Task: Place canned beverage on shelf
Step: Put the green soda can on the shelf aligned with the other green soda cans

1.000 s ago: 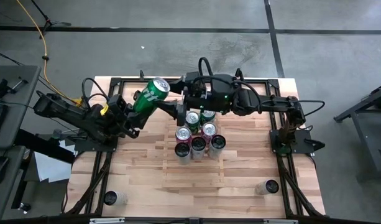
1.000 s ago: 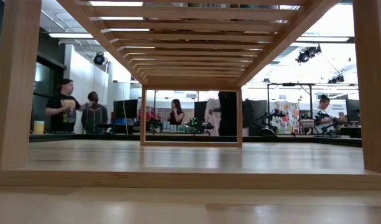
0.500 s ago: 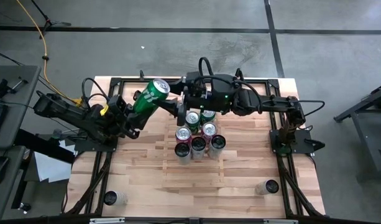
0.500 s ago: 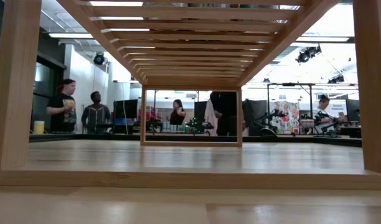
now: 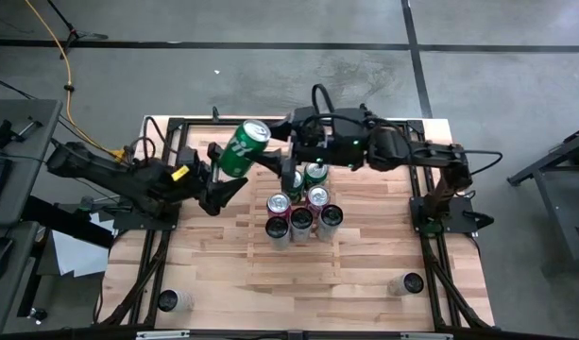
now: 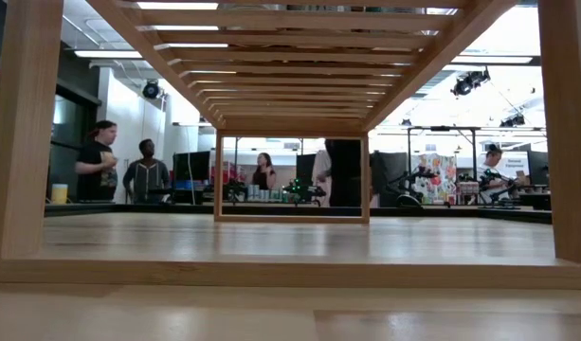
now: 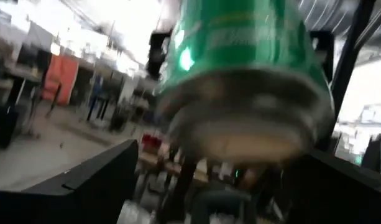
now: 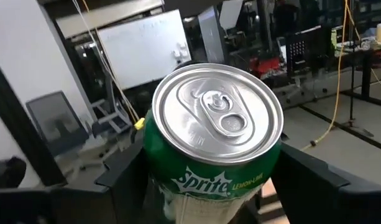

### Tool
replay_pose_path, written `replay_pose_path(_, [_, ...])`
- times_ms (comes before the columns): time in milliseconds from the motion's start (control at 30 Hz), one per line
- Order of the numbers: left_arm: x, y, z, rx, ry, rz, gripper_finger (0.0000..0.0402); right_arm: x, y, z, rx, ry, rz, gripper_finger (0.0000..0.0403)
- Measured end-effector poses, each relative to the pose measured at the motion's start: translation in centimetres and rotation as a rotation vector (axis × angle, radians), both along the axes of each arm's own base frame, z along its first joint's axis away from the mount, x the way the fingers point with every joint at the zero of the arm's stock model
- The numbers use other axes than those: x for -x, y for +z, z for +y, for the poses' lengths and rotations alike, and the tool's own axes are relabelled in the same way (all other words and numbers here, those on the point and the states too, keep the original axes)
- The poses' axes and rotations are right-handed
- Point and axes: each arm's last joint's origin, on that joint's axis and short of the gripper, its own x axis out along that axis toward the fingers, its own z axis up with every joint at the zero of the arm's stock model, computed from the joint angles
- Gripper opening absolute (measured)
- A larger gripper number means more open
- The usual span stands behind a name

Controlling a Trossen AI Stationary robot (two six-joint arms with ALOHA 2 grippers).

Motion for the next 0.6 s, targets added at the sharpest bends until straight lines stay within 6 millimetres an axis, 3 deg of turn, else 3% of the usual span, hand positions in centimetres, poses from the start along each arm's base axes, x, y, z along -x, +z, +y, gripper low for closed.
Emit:
replay_pose_path(167, [1.5, -0.2, 0.3, 0.004, -0.016, 0.094, 0.0379, 2.0, 0.3, 0.3, 0.035, 0.017, 0.095, 0.0273])
replay_pose_path(367, [3.2, 0.1, 0.4, 0.005, -0.004, 0.132, 0.038, 2.9, -0.8, 2.0, 0.076, 0.046, 0.241, 0.0273])
replay_pose_path(600, [3.7, 0.0, 0.7, 0.019, 0.051, 0.151, 0.0381, 1.5, -2.5, 2.7, 0.132, -0.056, 0.318, 0.0273])
